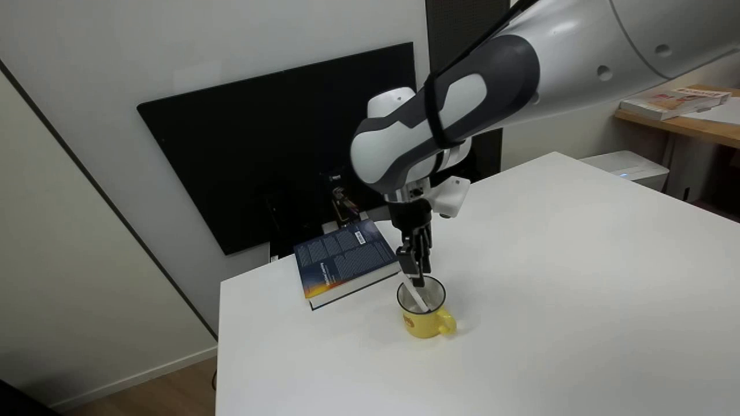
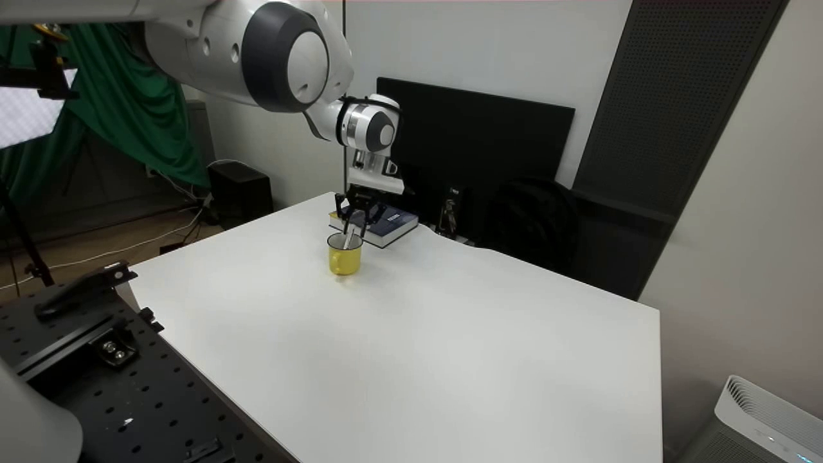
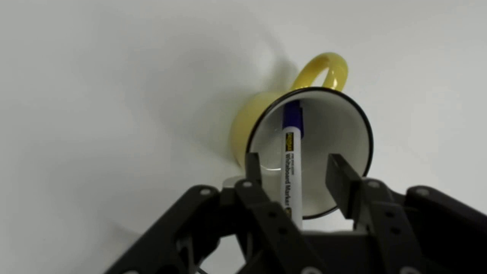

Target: Put the marker in the cup on the table

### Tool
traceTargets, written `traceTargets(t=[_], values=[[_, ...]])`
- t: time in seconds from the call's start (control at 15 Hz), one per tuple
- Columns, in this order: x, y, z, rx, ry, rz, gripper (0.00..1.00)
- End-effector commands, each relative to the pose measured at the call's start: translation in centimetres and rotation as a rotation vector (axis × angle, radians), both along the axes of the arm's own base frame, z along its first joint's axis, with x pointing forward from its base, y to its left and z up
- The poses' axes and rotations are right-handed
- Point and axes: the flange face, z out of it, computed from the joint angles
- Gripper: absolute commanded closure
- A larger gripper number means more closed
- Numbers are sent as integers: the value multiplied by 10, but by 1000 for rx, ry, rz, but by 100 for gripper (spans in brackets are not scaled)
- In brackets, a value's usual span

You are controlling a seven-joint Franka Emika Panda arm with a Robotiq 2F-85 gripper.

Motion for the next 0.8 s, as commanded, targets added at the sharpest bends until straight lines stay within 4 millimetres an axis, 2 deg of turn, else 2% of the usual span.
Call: traceTargets(t=[0.0,0.07,0.13,0.2,0.27,0.33,0.47,0.6,0.73], values=[[5,-6,5,-33,-3,-38,19],[5,-7,5,-34,-4,-39,13],[6,-7,4,-33,-12,-37,55],[6,-6,4,-32,-15,-21,51],[6,-5,3,-34,-24,-4,38],[6,-3,3,-27,-32,5,12],[6,3,2,-16,-56,12,12],[5,12,3,-11,-81,21,2],[4,20,2,-4,-103,32,0]])
